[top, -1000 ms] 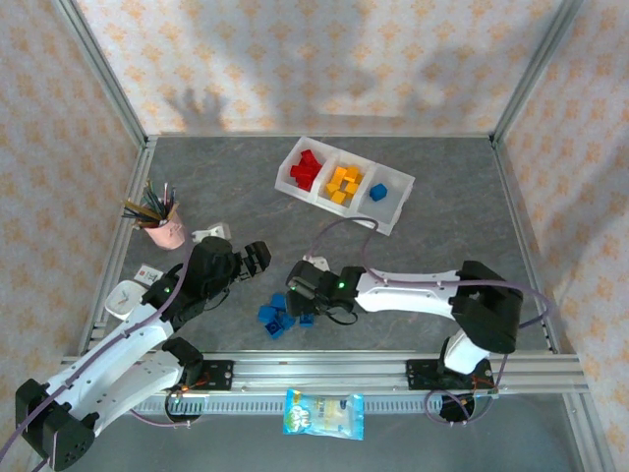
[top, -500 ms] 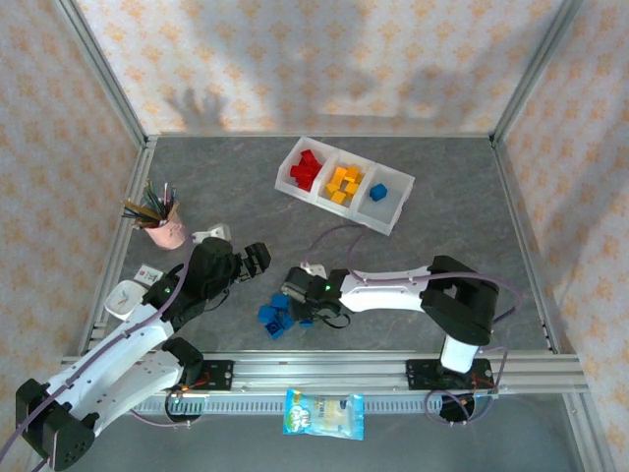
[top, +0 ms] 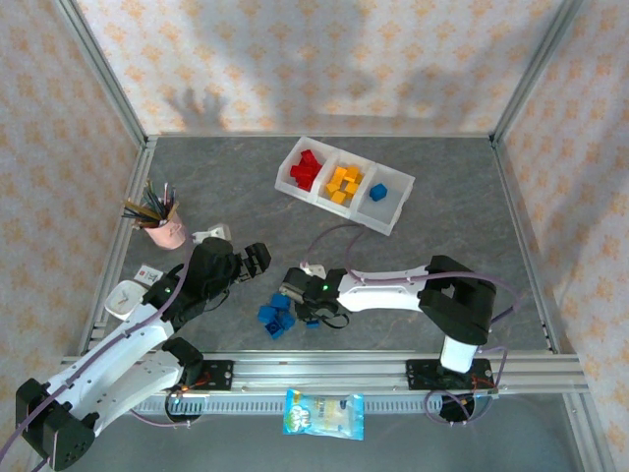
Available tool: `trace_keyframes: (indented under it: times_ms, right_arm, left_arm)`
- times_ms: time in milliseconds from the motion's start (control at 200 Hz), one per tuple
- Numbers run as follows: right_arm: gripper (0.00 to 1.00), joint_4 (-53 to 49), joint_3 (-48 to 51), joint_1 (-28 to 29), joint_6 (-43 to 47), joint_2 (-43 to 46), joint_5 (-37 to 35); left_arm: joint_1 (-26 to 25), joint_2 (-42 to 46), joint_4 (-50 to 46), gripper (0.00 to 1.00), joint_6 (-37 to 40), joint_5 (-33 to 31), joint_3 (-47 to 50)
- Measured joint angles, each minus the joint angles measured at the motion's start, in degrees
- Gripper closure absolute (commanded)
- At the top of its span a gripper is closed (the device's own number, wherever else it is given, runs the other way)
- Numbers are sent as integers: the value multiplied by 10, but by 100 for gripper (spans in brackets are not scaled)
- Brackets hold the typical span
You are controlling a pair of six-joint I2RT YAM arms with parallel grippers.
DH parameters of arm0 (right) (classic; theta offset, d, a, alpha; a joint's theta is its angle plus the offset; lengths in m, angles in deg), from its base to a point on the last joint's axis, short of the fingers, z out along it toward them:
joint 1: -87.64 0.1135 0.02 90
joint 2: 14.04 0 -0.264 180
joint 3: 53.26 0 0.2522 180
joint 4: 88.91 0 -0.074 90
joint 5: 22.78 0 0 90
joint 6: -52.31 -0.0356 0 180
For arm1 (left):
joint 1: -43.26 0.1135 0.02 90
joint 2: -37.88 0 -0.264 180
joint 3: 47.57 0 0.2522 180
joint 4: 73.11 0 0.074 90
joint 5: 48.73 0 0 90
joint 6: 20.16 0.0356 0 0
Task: Sort the legos into containers by color
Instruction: Pick up the lego from the bottom-center of the table, then place the lego in the container.
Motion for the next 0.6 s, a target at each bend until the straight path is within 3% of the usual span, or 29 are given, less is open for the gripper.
trace_keyframes:
  times_ms: [200, 415, 486, 601]
  right_arm:
    - [68, -9, 0, -14, 0, 15, -3]
    - [68, -13, 0, -86, 17, 78, -23]
    - [68, -13, -1, -130, 44, 95, -15]
    - [68, -12, -24, -256, 88, 116, -29]
  left_arm:
    - [0, -10, 2, 1, 0, 4, 0]
    - [0, -50, 30, 1, 5, 24, -9]
    - [0, -71, 40, 1, 10, 35, -20]
    - [0, -119, 85, 1, 17, 54, -41]
